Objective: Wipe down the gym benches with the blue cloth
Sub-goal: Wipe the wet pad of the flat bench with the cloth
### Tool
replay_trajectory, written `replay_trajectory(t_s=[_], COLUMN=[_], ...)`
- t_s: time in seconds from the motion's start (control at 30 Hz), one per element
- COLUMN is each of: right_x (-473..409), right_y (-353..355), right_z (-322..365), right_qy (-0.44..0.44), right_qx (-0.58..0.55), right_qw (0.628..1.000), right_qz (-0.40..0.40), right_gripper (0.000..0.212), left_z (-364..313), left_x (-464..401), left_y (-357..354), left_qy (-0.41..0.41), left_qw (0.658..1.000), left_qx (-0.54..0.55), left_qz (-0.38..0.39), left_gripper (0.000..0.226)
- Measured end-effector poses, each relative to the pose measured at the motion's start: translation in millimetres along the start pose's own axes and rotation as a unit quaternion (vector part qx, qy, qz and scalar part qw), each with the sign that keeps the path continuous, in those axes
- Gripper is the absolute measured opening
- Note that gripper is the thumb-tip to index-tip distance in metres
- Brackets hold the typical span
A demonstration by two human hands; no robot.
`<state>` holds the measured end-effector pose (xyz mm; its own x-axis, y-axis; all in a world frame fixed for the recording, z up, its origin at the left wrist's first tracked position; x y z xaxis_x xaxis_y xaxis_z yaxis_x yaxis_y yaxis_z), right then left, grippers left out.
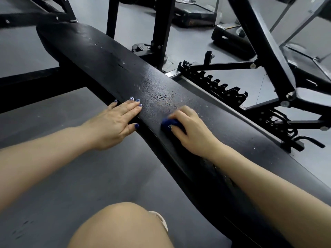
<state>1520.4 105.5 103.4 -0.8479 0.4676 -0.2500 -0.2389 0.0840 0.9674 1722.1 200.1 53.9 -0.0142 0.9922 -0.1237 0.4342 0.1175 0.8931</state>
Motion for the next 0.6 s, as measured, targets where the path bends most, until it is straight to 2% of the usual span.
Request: replay_trajectory(t_s=[0.2, 0.33, 0.47, 0.53, 0.6], right_x=[89, 38, -2, 11, 31], right_y=[32, 18, -5, -5, 0], right_z=[-36, -29, -16, 9, 29], right_qy=[-0.081, -0.079, -0.166, -0.13, -0.043], right_qx=[-0.017, -0.017, -0.024, -0.013, -0.022], right_qw=[0.996, 0.997, 0.985, 0.99, 0.998], right_qz=[-0.016, -0.008, -0.028, -0.045, -0.027], right_gripper=[0.016, 0.016, 0.027, 0.037, 0.039], left_z=[-1, -11, -21, -20, -17], left_x=[-1, 5, 9, 8, 9], left_y=[-3, -2, -7, -8, -8], left_qy=[-0.002, -0.026, -0.052, -0.044, -0.047], left_qw=[1.0, 0.999, 0.999, 0.999, 0.999], left_qx=[0.013, -0.006, -0.015, -0.009, -0.01], left_qz=[-0.007, -0.018, -0.007, -0.001, -0.006], left_gripper=[0.087, 0.087, 0.083, 0.085, 0.083])
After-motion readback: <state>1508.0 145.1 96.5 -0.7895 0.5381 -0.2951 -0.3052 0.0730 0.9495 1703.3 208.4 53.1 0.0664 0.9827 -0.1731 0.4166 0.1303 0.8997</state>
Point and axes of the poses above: each hand's wrist, its own x-axis away from the middle knuckle, its own y-axis out of the back of the hand, z = x × y, the point moved 4 cm from there along -x, towards the middle knuckle, and after that the axes turned 15 degrees about x, right-handed, at the moved point
